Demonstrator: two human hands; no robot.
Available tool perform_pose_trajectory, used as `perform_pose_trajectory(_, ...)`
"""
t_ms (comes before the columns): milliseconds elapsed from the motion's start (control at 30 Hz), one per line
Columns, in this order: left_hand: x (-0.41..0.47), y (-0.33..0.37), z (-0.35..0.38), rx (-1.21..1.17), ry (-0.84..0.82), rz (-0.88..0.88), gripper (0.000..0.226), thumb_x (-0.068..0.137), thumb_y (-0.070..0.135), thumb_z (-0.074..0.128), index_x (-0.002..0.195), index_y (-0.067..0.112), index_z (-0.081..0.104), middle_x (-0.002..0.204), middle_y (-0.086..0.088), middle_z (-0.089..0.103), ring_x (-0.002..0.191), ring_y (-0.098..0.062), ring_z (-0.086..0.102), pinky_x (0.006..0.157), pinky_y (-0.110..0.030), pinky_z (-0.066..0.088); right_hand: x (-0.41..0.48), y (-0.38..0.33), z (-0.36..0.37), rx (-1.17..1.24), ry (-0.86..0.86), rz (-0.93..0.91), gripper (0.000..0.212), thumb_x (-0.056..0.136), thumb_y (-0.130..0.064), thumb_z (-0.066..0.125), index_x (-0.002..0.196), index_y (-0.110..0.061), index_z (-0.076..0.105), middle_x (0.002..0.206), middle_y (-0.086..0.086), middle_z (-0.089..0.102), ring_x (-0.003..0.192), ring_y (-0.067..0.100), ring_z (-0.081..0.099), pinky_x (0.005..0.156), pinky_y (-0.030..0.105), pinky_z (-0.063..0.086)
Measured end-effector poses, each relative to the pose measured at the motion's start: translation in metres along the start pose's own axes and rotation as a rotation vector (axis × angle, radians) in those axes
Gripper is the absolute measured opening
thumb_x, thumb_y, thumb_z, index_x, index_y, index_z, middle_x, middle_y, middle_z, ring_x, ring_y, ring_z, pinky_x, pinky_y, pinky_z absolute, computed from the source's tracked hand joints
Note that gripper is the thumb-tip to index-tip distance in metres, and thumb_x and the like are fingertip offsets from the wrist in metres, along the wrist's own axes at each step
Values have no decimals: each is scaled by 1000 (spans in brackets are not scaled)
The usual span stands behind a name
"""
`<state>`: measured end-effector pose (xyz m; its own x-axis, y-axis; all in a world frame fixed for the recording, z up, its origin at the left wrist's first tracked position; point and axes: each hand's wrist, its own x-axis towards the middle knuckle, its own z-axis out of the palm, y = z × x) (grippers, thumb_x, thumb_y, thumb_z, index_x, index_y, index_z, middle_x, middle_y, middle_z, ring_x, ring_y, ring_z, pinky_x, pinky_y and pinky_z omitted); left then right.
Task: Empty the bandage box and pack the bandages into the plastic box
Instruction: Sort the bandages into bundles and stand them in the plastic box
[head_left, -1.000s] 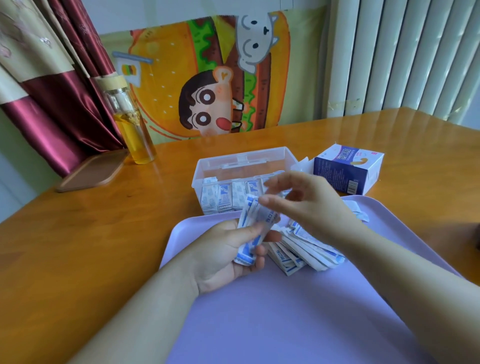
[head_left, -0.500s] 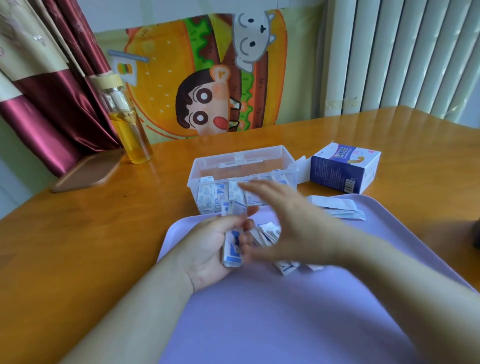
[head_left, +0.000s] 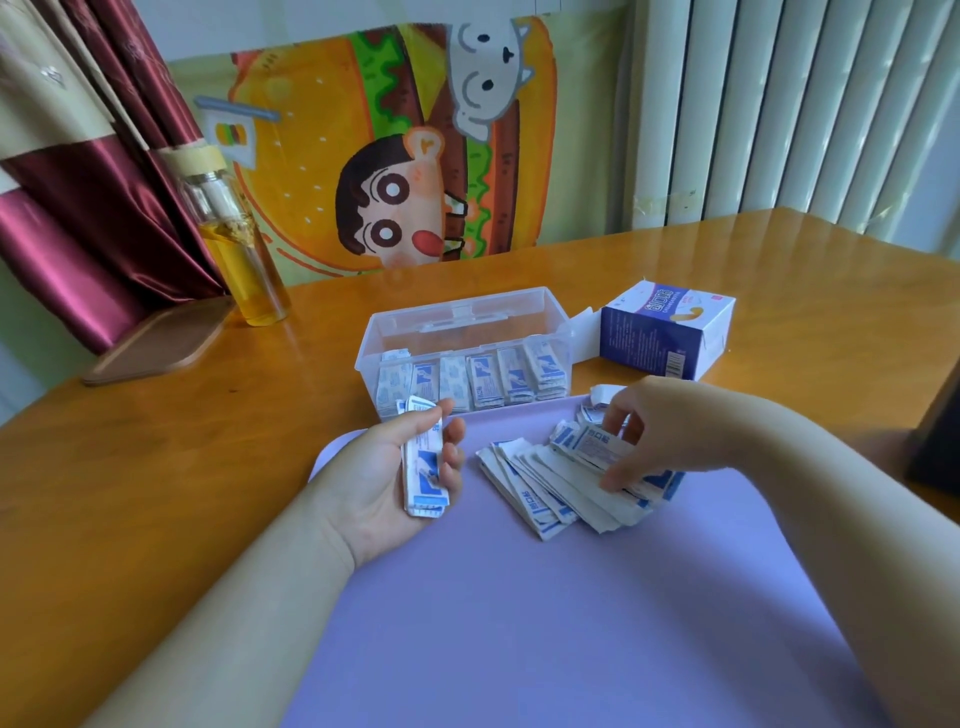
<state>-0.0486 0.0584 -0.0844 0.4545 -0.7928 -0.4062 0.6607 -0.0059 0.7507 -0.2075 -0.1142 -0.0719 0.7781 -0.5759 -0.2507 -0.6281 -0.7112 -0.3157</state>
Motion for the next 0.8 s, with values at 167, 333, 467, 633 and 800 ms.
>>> perform_pose_trajectory(167,1,0,0,14,-6,1,19,93,15,49,108,12,59,72,-4,61,53,-9,47,41,-15,39,2,5,-1,18,12,29,37,72,-47,74,97,-25,58,81,-13,59,70,4,55,57,15,40)
perform_pose_trajectory(333,1,0,1,9,-11,2,22,93,16,48,112,12,59,71,-4,62,53,-9,47,41,-15,38,2,3,-1,22,13,56,44,72,-47,75,105,-22,61,88,-10,62,75,7,57,59,15,44)
perform_pose_trajectory(467,2,-1,-1,0,-20,2,25,94,16,48,116,13,58,70,-3,63,51,-8,48,41,-14,38,2,-2,-1,-2,-3,62,51,75,-47,72,117,-20,59,100,-5,65,86,12,63,71,20,52)
perform_pose_trajectory(633,3,-2,-3,10,-36,-5,27,92,15,49,118,13,58,70,-3,63,51,-9,48,40,-15,38,4,2,1,39,-38,64,27,80,-44,68,97,-25,60,85,-10,63,72,6,61,56,15,43)
perform_pose_trajectory(800,2,-2,-3,13,-18,-1,25,92,15,50,115,13,58,70,-2,63,50,-7,46,39,-14,35,1,5,-7,200,78,91,21,81,-40,68,85,-19,66,82,-1,68,71,14,62,60,24,44)
